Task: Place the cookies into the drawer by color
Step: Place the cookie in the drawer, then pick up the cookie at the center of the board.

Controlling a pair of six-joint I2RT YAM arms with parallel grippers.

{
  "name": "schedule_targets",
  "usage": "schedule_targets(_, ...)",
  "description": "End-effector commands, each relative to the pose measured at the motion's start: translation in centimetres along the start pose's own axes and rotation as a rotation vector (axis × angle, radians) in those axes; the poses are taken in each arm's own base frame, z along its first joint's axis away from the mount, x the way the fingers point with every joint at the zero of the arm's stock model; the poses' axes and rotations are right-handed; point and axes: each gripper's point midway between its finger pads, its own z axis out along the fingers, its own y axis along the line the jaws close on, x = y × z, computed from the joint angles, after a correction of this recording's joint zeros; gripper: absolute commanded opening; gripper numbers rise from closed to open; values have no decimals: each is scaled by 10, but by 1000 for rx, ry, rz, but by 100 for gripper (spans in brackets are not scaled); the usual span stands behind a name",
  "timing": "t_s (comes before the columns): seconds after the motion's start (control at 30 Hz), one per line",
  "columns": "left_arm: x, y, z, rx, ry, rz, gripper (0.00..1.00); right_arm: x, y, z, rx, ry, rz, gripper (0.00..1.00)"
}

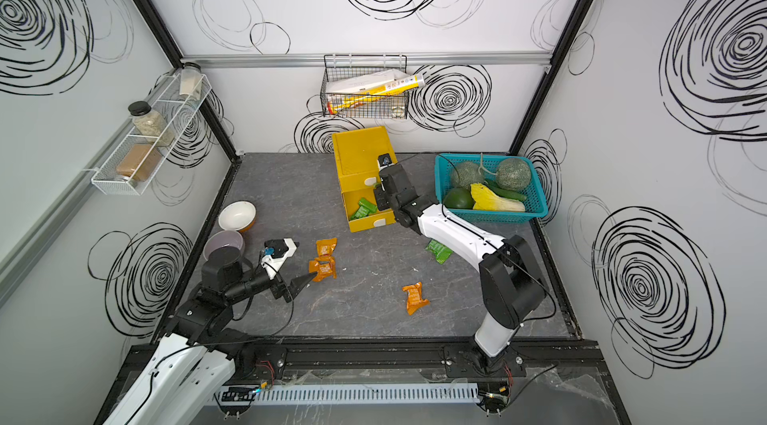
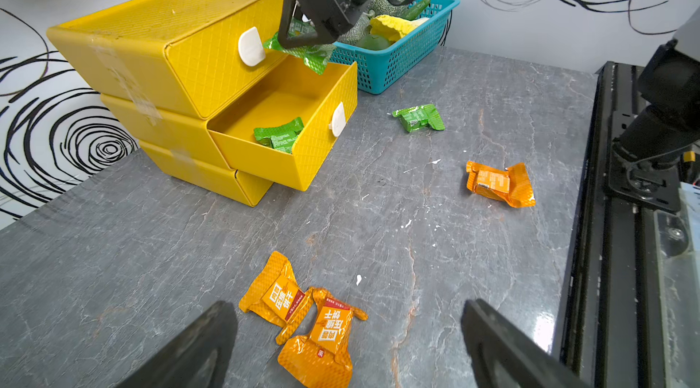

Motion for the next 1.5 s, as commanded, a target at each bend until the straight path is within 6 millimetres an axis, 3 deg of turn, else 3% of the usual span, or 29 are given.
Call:
schedule_targets(0.0, -6, 3, -1, -19, -24, 20, 99, -18, -6, 0, 34, -31, 43, 51)
schedule_targets(0.2, -5, 1, -1, -1, -20, 20, 99, -13, -11, -8, 46, -9, 57, 61)
schedule_targets(0.5, -5, 3, 0, -17, -26, 20, 99, -9, -33, -49, 95, -41, 65, 75)
schedule_targets(0.77, -5, 1, 0, -4, -27, 24, 99, 14, -53, -74, 153, -15, -10, 94)
schedule_targets(0.83, -5, -3, -1, 20, -23, 28, 99, 25, -59, -79, 173, -2, -31, 100)
schedule_targets(1.1, -5, -3, 0, 22, -19, 24, 99, 70, -67, -83, 161, 119, -141, 100)
schedule_targets(1.47, -4, 1, 1, -2, -18, 17, 99, 135, -83, -76, 143, 309, -118, 99)
